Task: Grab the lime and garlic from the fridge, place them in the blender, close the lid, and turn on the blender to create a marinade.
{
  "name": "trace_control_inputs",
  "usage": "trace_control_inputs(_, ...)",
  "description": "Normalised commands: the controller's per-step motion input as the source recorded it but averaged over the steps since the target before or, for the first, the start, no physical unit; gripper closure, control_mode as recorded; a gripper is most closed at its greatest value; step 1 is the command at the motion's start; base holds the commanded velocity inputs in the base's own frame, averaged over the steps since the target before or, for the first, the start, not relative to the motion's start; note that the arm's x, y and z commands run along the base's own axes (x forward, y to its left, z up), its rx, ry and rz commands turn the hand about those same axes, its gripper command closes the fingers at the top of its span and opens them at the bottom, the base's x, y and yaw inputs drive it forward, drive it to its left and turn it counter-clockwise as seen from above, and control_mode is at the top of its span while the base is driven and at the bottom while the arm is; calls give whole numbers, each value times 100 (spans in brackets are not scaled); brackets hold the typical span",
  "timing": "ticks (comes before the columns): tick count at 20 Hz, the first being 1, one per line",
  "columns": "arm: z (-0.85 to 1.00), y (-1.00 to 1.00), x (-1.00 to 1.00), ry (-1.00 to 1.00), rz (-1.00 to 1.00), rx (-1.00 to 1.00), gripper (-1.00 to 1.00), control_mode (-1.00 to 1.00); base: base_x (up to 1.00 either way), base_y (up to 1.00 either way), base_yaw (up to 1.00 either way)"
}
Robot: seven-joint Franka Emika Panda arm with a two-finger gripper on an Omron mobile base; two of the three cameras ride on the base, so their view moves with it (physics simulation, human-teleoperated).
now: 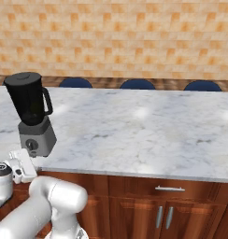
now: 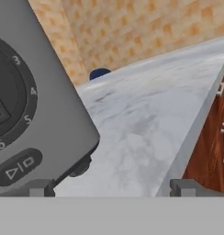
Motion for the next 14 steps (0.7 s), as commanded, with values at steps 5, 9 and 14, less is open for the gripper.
trace_control_inputs(5,-8,8,30,-10,0,0,-100,-100,0,0,0)
trace_control_inputs(9,0,0,19,-16,0,0,-100,-100,0,0,0)
trace_control_inputs(14,3,4,34,-12,0,0,-100,-100,0,0,0)
